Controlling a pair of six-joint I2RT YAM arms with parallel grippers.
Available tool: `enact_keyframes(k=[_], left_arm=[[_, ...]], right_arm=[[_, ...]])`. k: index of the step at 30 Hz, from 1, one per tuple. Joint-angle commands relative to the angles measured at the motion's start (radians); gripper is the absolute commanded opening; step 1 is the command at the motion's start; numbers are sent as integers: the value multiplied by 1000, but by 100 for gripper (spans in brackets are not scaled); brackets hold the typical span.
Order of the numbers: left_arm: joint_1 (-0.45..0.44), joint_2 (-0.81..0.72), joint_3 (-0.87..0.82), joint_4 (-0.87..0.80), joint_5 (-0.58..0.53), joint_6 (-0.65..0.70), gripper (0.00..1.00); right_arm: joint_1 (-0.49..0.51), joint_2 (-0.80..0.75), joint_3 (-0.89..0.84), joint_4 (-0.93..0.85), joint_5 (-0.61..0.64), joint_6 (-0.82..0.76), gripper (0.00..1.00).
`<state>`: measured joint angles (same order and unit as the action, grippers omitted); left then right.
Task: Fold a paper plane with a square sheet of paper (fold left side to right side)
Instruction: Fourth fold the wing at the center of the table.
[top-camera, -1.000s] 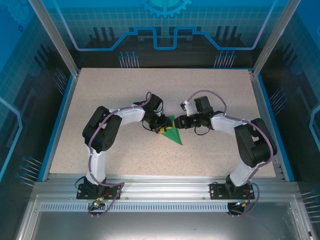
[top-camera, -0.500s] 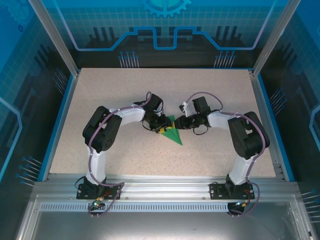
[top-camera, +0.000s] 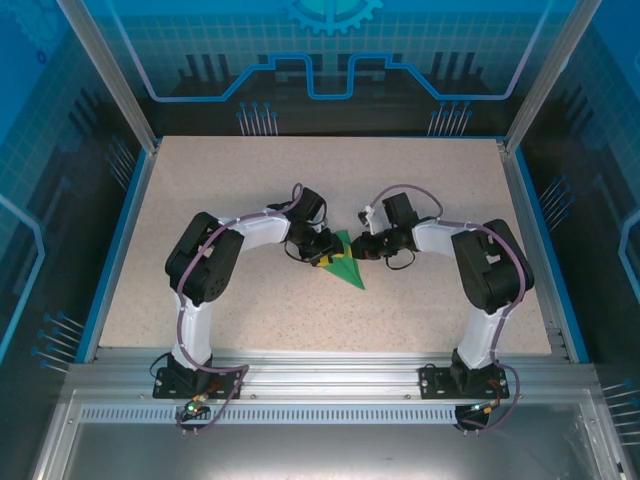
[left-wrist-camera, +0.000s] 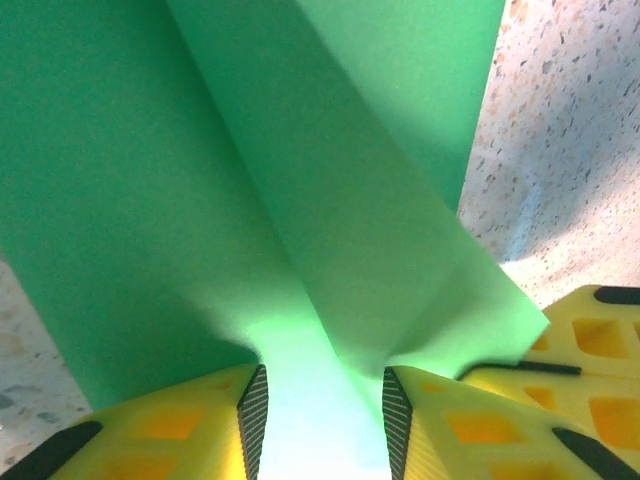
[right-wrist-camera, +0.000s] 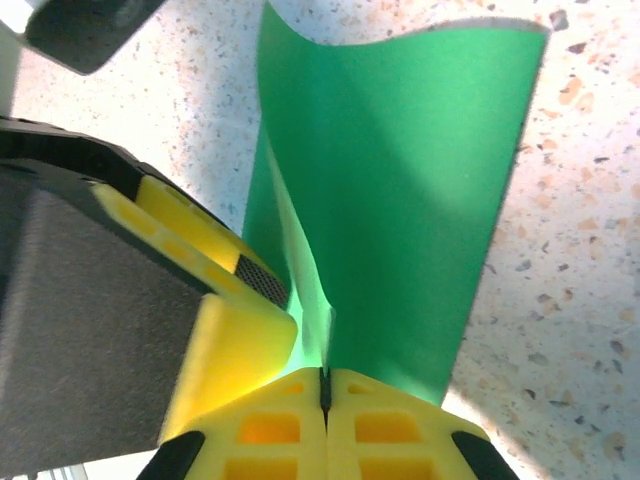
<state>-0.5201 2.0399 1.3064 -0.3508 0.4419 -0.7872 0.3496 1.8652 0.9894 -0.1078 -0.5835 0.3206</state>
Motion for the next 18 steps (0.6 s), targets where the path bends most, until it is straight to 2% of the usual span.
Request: enact_keyframes(k=[1,18], left_arm=[[-7,7,18,-19,9,0,40],[-7,12,20,-33,-2,6,40]], right_arm=[[-17,30,29,-27,22,-15,5],[-37,25,25,-30,8,-26,6]])
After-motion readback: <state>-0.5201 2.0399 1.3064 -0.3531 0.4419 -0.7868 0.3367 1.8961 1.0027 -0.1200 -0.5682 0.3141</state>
